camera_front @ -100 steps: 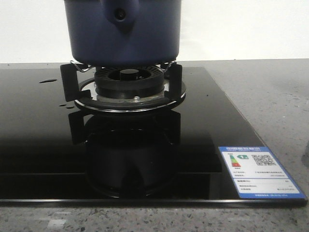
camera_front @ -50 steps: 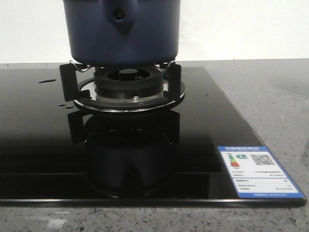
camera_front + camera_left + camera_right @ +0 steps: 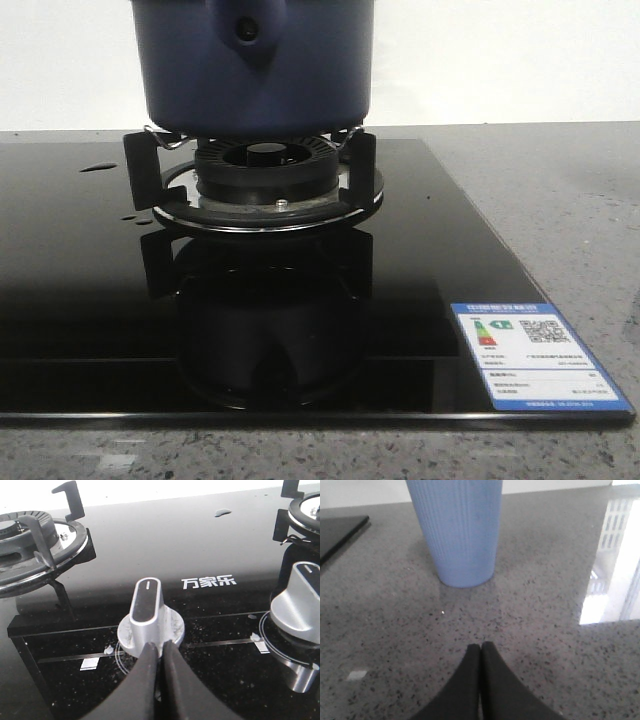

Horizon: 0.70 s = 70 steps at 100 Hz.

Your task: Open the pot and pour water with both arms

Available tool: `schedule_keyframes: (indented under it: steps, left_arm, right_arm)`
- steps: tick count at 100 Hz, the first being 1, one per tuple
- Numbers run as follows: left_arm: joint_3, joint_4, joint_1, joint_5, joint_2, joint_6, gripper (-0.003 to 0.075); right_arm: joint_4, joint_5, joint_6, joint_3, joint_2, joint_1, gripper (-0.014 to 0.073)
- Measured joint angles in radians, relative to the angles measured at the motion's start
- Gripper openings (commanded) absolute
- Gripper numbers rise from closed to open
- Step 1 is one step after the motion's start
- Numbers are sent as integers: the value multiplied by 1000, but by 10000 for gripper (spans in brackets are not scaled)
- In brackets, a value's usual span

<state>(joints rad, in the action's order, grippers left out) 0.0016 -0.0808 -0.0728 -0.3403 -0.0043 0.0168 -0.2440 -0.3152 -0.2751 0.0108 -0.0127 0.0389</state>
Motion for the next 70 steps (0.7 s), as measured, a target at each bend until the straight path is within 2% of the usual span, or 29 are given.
schedule_keyframes:
  steps: [70]
  left_arm:
    - [0, 2, 0, 0, 0, 0, -19]
  right_arm:
    - [32, -13, -2, -2, 0, 0, -67]
